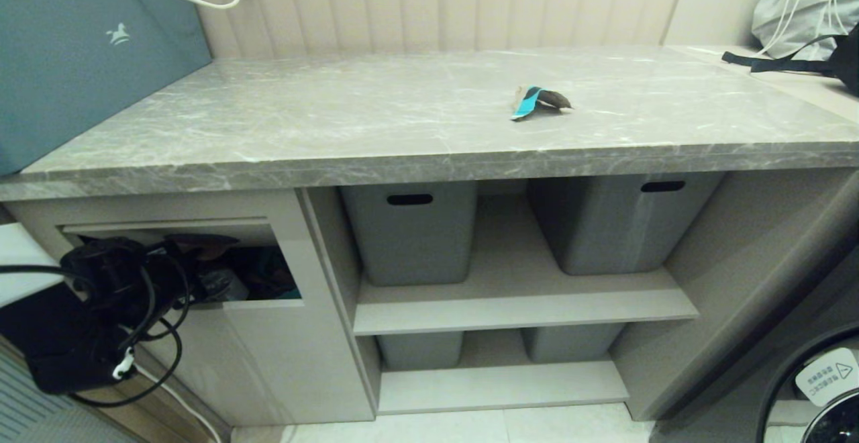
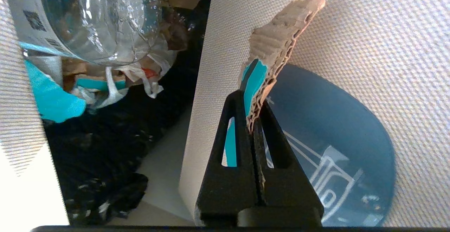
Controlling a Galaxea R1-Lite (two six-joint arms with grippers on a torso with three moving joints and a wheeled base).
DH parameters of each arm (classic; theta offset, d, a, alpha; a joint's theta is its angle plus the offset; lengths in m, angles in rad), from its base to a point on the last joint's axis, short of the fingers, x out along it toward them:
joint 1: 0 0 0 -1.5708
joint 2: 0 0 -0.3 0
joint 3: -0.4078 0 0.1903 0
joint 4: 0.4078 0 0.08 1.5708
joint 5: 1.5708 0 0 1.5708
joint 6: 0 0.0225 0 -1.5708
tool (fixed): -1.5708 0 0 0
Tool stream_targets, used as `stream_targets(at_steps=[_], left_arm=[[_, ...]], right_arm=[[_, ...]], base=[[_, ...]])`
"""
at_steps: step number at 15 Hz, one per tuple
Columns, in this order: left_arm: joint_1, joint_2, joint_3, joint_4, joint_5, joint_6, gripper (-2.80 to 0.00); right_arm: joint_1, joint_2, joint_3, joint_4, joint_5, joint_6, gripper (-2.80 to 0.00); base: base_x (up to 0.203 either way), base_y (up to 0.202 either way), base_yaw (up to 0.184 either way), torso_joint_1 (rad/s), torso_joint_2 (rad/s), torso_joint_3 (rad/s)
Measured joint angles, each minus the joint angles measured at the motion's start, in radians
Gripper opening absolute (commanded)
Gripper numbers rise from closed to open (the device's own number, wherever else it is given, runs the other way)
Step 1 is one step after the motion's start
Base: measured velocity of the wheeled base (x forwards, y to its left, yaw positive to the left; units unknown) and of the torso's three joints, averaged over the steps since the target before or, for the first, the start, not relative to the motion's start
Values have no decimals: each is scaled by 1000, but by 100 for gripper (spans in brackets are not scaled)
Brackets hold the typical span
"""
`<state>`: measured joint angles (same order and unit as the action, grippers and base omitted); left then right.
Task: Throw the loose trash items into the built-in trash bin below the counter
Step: Put the garbage in the trash can
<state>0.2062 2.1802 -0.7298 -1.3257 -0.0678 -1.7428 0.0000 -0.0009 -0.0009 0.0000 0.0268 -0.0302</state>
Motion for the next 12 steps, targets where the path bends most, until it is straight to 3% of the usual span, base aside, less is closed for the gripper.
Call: stream_targets(at_steps=[2, 9, 10, 12], left_arm=[[-6, 3, -2, 0, 4, -36, -280], [-46, 24, -38, 5, 61, -41, -280], [-54, 27, -42, 4, 61, -41, 0], [-69, 34, -46, 7, 60, -41, 0]], right_arm=[[0, 0, 0, 0, 0, 0, -280], [0, 0, 0, 0, 0, 0, -280], [0, 0, 1, 0, 0, 0, -280], [0, 0, 1, 0, 0, 0, -280]], base=[[0, 0, 0, 0, 0, 0], [0, 0, 0, 0, 0, 0], [0, 0, 0, 0, 0, 0], [0, 0, 0, 0, 0, 0]])
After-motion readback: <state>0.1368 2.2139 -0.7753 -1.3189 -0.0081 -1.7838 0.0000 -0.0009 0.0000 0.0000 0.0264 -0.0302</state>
